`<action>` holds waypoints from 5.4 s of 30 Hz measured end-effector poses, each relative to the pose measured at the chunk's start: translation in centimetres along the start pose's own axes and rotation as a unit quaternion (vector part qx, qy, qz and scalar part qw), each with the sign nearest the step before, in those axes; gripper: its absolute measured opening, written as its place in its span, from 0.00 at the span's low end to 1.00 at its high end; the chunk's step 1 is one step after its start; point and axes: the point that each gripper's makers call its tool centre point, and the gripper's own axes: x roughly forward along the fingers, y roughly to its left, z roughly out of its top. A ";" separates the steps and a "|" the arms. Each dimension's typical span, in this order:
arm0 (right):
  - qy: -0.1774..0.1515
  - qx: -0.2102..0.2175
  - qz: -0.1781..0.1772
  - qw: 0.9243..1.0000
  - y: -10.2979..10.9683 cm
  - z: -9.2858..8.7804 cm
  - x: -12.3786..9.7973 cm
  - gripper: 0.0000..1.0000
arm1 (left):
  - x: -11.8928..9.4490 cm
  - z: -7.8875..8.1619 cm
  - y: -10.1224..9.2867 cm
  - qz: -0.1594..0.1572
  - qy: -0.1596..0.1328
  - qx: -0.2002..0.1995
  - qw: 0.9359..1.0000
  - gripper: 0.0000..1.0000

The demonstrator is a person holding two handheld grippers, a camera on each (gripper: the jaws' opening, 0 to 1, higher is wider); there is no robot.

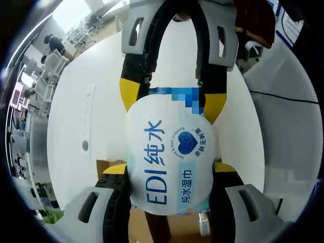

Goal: Operate the shoe box by opening the lid, removing the specified soft item, and placing it in the target area until the item is outside and the box remains undamaged.

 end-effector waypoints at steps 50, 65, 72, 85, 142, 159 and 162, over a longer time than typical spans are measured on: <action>0.025 0.004 0.022 0.999 -2.1 -7.6 -0.7 0.31 | 7.5 3.4 0.8 -0.023 -0.005 -0.016 1.000 0.62; 0.025 0.007 0.036 0.999 -2.4 -8.6 1.2 0.31 | 9.3 2.0 0.9 -0.032 0.003 -0.026 0.999 0.62; 0.026 0.011 0.041 0.999 -2.3 -9.0 1.5 0.31 | 10.0 1.8 0.7 -0.038 0.006 -0.028 0.999 0.62; 0.024 0.012 0.048 0.998 -2.3 -9.9 2.1 0.31 | 11.1 1.6 0.7 -0.043 0.012 -0.031 0.999 0.62; 0.032 -0.017 0.057 0.998 -2.2 -13.3 3.1 0.40 | 14.2 1.5 0.5 -0.033 0.028 -0.041 0.998 0.63; 0.039 0.000 0.047 0.998 -2.5 -13.7 1.7 0.43 | 13.4 1.6 0.6 -0.033 0.016 -0.051 0.998 0.66; 0.042 0.004 0.044 0.998 -2.5 -13.6 1.5 0.45 | 13.0 1.4 0.0 -0.047 0.016 -0.057 0.997 0.72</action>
